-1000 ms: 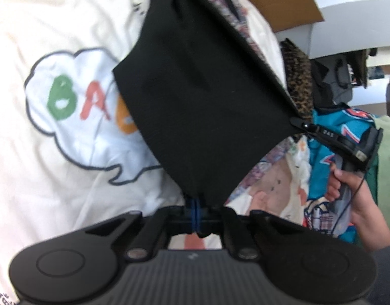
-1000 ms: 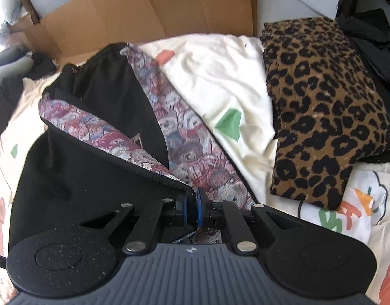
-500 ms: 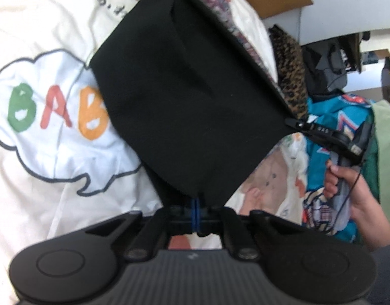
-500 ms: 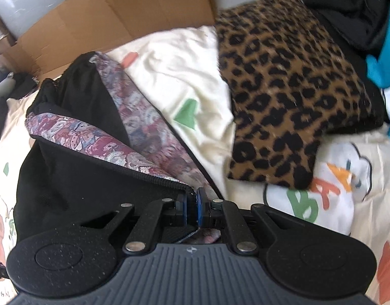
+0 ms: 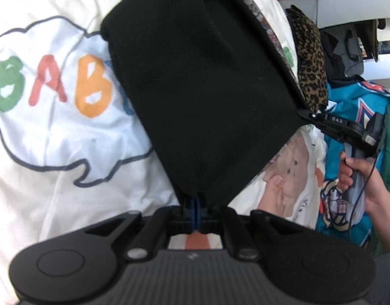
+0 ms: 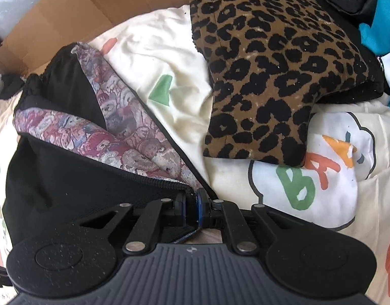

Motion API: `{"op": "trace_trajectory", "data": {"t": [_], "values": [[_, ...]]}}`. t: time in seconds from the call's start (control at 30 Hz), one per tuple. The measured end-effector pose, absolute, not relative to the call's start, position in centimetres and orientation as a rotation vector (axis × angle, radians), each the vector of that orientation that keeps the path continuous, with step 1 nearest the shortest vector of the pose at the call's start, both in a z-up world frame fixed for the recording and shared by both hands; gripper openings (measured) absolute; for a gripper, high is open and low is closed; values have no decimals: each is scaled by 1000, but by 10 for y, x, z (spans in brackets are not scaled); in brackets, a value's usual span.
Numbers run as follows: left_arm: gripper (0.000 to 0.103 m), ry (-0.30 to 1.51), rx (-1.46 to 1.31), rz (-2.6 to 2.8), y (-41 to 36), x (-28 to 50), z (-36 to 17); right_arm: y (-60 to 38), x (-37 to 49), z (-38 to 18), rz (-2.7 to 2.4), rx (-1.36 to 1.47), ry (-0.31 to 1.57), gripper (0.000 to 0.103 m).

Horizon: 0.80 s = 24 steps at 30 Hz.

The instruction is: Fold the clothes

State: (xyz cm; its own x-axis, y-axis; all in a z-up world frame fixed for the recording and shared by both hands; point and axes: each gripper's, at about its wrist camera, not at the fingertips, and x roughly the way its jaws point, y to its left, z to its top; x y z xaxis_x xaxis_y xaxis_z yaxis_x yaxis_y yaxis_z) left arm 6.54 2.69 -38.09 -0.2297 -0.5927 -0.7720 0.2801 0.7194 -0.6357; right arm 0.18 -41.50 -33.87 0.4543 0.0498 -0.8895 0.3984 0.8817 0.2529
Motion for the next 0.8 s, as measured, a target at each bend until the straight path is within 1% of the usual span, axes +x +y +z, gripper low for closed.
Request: {"op": "trace_trajectory", "data": {"t": [0.03, 0.07, 0.13, 0.2, 0.3, 0.57, 0.8], "values": [[8, 1611, -245, -829, 25, 65, -381, -414, 2, -337, -218, 457, 1082, 9], [13, 1612, -237, -825, 24, 64, -382, -413, 2, -335, -207, 433, 1078, 9], [14, 1615, -221, -819, 23, 63, -384, -410, 1, -331, -189, 384, 1082, 10], [12, 1619, -224, -815, 22, 62, -387, -408, 1, -328, -172, 334, 1085, 10], [2, 1632, -257, -828, 22, 61, -390, -409, -1, -325, -164, 329, 1082, 8], [1, 1617, -163, -880, 27, 61, -379, -406, -2, -321, -159, 285, 1110, 5], [1, 1642, -120, -869, 19, 65, -393, -408, 1, -333, -186, 273, 1132, 5]]}}
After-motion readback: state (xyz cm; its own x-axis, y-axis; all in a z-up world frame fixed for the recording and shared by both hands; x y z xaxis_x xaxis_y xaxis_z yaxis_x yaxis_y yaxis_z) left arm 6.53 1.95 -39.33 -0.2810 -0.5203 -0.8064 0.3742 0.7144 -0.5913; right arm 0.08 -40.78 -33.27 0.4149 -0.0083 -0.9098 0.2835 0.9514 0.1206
